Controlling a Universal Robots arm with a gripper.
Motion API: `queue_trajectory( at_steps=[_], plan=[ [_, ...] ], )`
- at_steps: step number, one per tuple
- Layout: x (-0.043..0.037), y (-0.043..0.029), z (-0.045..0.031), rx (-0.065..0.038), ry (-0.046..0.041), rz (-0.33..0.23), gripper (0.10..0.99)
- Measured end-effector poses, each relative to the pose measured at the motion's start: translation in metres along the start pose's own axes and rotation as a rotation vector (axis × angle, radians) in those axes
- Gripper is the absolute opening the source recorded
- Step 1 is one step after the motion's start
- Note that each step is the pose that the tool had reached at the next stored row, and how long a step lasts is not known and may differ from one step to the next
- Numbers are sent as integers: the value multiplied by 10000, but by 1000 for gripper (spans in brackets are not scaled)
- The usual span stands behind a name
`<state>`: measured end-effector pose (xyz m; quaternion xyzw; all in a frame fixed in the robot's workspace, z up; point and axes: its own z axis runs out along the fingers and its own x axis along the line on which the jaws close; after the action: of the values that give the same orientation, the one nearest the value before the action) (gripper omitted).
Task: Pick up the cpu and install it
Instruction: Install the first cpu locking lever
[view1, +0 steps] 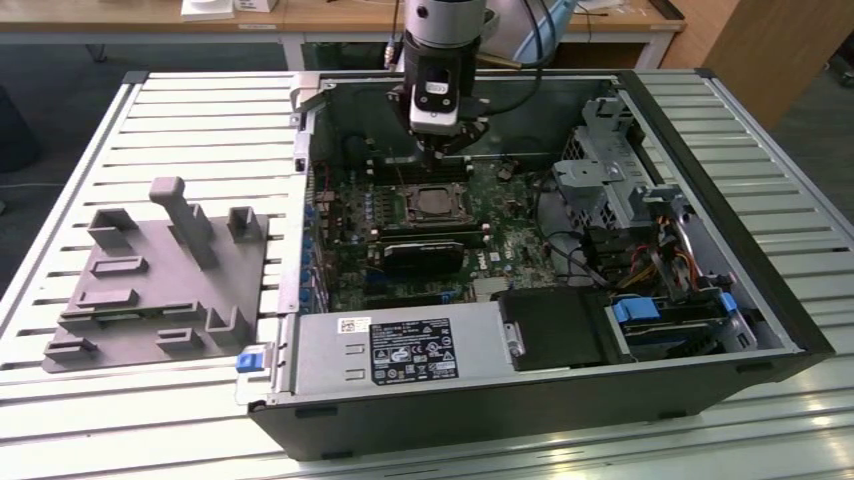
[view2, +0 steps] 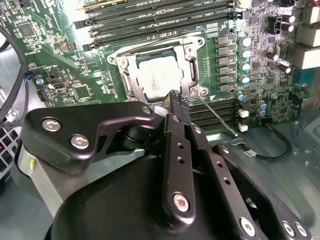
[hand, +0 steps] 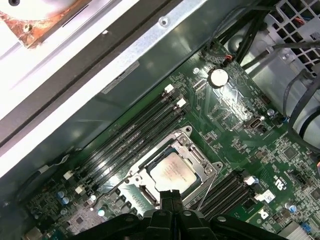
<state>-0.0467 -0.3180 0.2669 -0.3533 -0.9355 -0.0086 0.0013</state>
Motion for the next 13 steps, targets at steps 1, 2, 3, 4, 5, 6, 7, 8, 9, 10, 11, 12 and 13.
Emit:
queue_trajectory(
  at_steps=[1, 2, 3, 4, 5, 6, 7, 8, 9, 10, 11, 12, 13],
  plan=[
    [0, 0, 0, 1, 1, -47, 106],
    [0, 0, 0, 1, 1, -94, 106],
    [0, 0, 0, 2, 2, -143, 106],
    [0, 0, 0, 1, 3, -188, 106],
    [0, 0, 0, 1, 3, -234, 106],
    [0, 0, 0, 2, 4, -278, 106],
    [0, 0, 0, 3, 5, -319, 106],
    [0, 0, 0, 3, 6, -360, 106],
    [0, 0, 0, 3, 6, -402, 106],
    [0, 0, 0, 4, 7, -439, 106],
    [0, 0, 0, 4, 7, -485, 106],
    [0, 0, 0, 5, 9, -553, 106],
    [0, 0, 1, 5, 11, -681, 106]
  ],
)
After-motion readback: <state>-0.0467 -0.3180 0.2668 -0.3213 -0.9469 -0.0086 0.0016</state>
